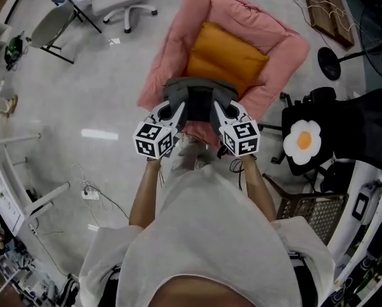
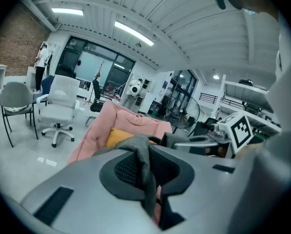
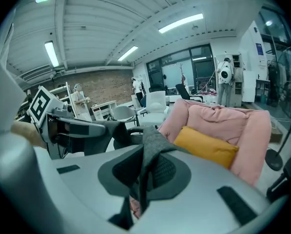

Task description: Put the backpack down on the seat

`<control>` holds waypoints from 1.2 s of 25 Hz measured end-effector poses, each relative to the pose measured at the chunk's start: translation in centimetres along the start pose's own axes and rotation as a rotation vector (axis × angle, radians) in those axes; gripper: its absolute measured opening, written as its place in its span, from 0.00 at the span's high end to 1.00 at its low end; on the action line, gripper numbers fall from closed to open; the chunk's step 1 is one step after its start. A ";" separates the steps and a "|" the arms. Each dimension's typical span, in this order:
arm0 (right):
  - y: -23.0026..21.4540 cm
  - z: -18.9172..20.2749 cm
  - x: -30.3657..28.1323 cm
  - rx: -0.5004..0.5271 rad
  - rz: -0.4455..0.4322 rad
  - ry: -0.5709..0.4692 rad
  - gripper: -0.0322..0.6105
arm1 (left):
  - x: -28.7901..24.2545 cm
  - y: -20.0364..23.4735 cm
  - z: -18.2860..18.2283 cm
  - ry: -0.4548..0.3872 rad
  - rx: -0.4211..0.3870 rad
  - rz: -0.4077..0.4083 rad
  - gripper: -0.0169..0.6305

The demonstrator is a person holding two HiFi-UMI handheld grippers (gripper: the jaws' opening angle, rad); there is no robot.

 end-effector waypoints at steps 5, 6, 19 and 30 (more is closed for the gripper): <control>-1.1 1.0 -2.2 -0.019 0.010 0.040 0.91 | -1.6 1.6 0.9 0.048 0.016 0.008 0.91; -1.3 1.2 -2.6 -0.024 0.011 0.050 0.91 | -2.0 1.9 1.2 0.057 0.023 0.008 0.91; -3.6 1.7 -7.1 -0.038 0.005 0.099 0.91 | -5.8 5.5 1.3 0.116 0.020 0.021 0.91; -7.2 0.7 -12.5 -0.047 0.009 0.137 0.90 | -10.7 9.2 -0.3 0.151 0.033 0.025 0.91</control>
Point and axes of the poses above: the fingertips, and each gripper's own axes: x backward along the fingers, y to its left, z out of its underside, the point moved 7 cm from there along x, backward along the fingers, and after that the axes turned 1 degree about z, right-handed, at the moved point
